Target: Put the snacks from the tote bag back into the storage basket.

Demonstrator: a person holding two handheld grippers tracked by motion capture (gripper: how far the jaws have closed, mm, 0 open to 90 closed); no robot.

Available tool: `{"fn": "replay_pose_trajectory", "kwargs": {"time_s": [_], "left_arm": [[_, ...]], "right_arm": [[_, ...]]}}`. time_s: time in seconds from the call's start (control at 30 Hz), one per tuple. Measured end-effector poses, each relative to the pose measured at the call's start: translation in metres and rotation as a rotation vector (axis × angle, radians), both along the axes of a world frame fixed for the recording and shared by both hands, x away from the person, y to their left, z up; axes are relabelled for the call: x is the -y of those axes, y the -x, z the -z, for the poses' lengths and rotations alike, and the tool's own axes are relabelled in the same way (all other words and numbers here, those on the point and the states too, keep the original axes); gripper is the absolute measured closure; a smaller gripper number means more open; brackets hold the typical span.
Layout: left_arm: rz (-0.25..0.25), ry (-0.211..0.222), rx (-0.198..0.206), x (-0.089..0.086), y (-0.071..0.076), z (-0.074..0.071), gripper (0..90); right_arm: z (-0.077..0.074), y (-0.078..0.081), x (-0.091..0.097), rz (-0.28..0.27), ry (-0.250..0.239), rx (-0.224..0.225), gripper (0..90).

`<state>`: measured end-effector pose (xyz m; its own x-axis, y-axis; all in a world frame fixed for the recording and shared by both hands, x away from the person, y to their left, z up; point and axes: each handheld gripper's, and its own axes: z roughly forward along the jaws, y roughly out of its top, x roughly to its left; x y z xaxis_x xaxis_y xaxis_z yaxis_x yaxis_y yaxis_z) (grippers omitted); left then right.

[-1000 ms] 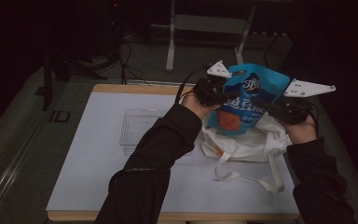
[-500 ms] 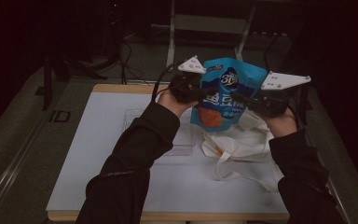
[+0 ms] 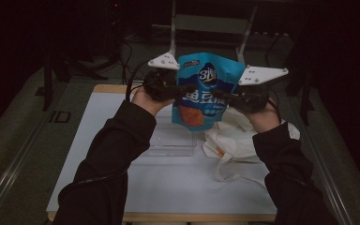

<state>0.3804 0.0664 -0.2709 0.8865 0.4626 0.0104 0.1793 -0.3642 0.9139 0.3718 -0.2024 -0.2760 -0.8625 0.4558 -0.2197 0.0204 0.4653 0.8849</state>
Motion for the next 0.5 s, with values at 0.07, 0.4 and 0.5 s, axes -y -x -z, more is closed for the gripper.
{"fn": "replay_pose_trajectory", "kwargs": {"time_s": [0.07,0.4,0.5], "left_arm": [[-0.005,-0.001,-0.002,-0.007,0.001,0.0,90.0],[-0.014,-0.008,-0.006,-0.046,0.006,0.0,90.0],[-0.017,0.0,-0.009,-0.058,0.007,0.004,90.0]], "right_arm": [[-0.001,0.0,-0.009,-0.007,0.007,0.002,85.8],[0.0,-0.002,-0.044,-0.059,0.011,0.006,85.8],[0.003,-0.004,-0.055,-0.071,0.008,0.006,85.8]]}}
